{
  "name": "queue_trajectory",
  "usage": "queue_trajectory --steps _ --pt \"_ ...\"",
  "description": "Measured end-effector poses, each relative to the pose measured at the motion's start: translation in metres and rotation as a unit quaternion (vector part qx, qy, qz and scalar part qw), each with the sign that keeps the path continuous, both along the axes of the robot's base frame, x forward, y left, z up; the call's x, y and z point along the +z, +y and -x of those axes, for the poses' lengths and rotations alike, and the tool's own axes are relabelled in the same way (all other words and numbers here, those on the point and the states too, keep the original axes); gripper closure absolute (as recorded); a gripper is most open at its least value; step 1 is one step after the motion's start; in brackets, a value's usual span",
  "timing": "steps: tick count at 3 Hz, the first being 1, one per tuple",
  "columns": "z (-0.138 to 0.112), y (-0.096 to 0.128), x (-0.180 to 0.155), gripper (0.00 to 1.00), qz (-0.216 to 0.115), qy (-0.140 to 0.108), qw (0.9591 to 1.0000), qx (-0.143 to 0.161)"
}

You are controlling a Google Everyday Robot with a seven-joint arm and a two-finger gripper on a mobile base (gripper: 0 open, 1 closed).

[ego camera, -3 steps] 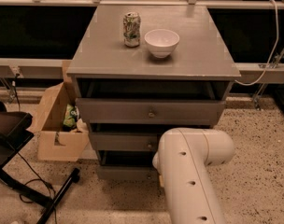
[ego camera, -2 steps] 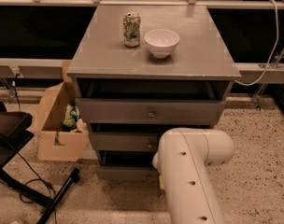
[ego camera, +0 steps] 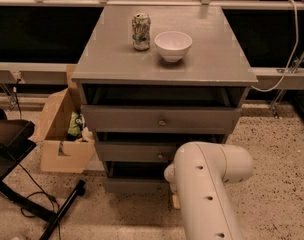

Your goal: Open bottom drawer

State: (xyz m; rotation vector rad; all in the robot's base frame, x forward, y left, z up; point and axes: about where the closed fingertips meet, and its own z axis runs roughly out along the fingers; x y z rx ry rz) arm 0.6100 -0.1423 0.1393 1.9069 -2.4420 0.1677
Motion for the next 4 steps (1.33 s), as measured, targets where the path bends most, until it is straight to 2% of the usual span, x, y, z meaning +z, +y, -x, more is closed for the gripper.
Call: queue_trajectory --steps 1,2,3,4 --pt "0.026 0.014 0.014 0.42 -0.004 0.035 0.9994 -0.002" --pt "0.061 0.026 0.036 0.65 0.01 0.052 0.9986 0.004" --pt "0.062 0.026 0.035 0.93 0.01 0.053 0.9986 0.004" --pt "0.064 0.025 0.034 0.78 0.01 0.054 0.9985 0.004"
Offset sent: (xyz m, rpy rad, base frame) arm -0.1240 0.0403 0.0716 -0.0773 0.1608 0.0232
